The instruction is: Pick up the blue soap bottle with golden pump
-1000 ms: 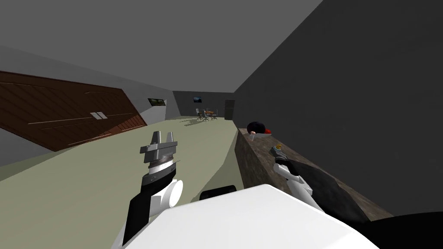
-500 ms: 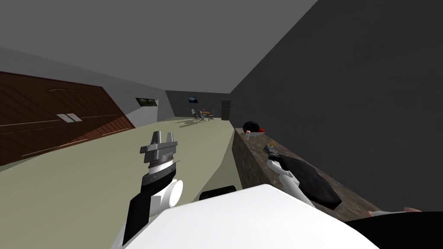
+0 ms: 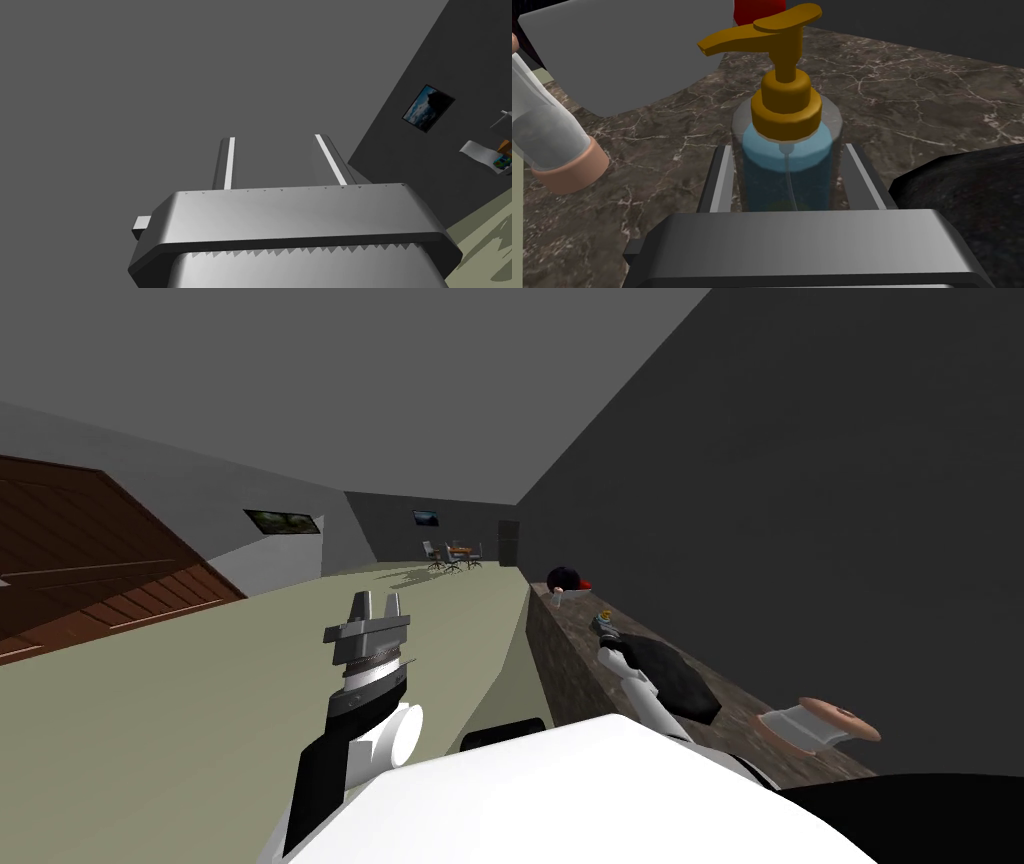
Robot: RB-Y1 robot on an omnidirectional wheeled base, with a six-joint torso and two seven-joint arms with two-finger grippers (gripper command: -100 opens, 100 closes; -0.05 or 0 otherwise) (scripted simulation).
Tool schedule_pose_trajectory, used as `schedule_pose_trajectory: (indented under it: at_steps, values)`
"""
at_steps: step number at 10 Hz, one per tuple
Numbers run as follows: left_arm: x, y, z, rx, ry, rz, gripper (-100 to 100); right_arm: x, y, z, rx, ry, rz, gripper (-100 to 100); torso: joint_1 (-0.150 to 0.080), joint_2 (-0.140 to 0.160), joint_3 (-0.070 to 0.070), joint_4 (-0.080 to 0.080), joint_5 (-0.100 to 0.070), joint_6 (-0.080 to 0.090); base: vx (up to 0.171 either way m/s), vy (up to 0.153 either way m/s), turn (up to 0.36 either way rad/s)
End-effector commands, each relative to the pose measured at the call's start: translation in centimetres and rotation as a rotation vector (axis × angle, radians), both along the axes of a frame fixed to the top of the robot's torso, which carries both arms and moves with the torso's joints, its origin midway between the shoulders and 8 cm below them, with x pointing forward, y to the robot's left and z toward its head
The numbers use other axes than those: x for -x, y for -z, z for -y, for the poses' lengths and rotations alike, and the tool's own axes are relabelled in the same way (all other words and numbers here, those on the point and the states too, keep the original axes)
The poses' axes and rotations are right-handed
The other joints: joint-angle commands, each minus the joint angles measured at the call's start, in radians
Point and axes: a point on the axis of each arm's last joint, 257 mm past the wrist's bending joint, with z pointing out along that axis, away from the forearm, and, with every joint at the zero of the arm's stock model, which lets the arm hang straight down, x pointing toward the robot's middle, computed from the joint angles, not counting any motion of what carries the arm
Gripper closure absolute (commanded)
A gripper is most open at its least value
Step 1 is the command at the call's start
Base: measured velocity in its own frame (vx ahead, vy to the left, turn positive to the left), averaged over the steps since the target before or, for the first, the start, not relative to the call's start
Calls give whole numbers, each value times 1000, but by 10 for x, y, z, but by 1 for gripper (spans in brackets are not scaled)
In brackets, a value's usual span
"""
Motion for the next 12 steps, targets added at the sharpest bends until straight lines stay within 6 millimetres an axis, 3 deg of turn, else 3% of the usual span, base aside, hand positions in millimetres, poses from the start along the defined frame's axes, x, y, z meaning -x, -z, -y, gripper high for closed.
schedule_pose_trajectory:
  at_steps: [1,2,4,5,7,9,11,12]
  values:
    - [0,0,0,0,0,0,0,-9,-2,-5,21,-19,-15,100,0,0,0,0,0,0,1,-8,-24]
    - [0,0,0,0,0,0,0,-35,-7,-30,9,-55,3,100,1,0,0,0,0,-1,0,-29,-353]
    - [0,0,0,0,0,0,0,-42,-5,-42,26,-79,-14,100,0,0,0,0,1,0,1,-16,-122]
    - [0,0,0,0,0,0,0,-68,-15,-68,18,-115,9,100,1,0,0,0,1,-2,6,-31,-303]
    - [0,0,0,0,0,0,0,-72,-10,-79,36,-139,-13,100,0,0,0,0,1,0,2,-17,-139]
    - [0,0,0,0,0,0,0,-100,-17,-117,18,-196,6,100,0,0,0,0,2,1,4,-27,-309]
    - [0,0,0,0,0,0,0,-100,-17,-117,51,-199,-13,100,2,0,0,0,1,-2,1,-5,28]
    - [0,0,0,0,0,0,0,-119,-26,-144,57,-235,-4,100,2,0,0,0,2,-2,6,-24,-273]
